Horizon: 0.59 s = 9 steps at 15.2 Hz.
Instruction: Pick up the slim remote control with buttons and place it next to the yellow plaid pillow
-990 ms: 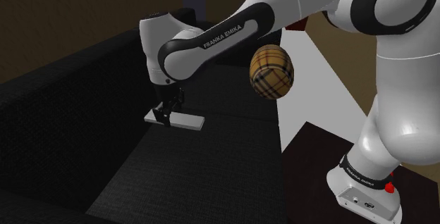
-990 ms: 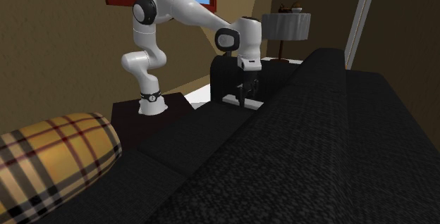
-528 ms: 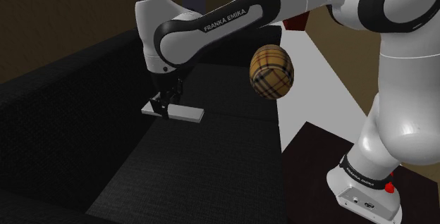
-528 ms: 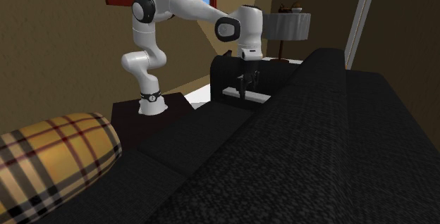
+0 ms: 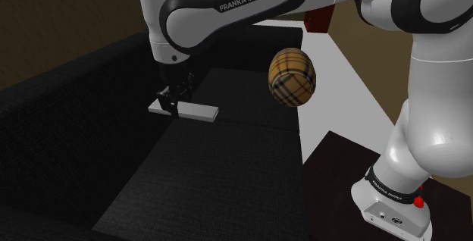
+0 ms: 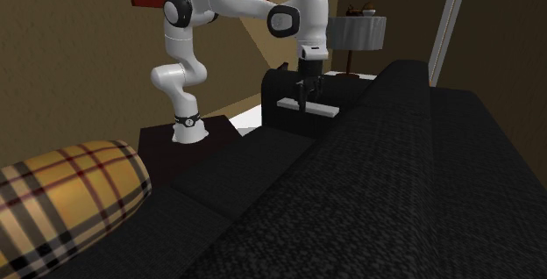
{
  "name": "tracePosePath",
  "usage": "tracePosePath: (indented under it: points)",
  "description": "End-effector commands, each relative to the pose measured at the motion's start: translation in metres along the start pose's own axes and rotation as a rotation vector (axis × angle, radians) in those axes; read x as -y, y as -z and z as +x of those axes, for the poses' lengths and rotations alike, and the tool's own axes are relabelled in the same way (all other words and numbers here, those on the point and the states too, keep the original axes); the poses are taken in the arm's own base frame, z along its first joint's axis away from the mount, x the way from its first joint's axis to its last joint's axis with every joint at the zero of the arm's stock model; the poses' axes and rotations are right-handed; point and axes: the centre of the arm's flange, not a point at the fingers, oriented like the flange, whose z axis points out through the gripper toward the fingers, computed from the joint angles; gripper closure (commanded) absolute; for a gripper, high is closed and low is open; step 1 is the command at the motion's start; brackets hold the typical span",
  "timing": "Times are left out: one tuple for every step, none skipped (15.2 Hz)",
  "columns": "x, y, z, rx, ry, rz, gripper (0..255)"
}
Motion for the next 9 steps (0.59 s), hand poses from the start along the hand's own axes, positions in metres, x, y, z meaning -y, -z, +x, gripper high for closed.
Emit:
tracePosePath:
  points:
    - [-0.001, 0.011, -0.001, 0.0, 0.0, 0.0, 255]
    - [-0.001, 0.016, -0.001, 0.0, 0.0, 0.0, 255]
    - [-0.001, 0.022, -0.001, 0.0, 0.0, 0.0, 255]
    - [-0.001, 0.027, -0.001, 0.0, 0.0, 0.0, 255]
    - [-0.001, 0.032, -0.001, 0.0, 0.0, 0.0, 255]
    - [-0.001, 0.037, -0.001, 0.0, 0.0, 0.0, 255]
    - [-0.001, 0.043, -0.001, 0.0, 0.0, 0.0, 255]
    - [-0.001, 0.048, 0.0, 0.0, 0.0, 0.0, 255]
    - [-0.001, 0.053, 0.0, 0.0, 0.0, 0.0, 255]
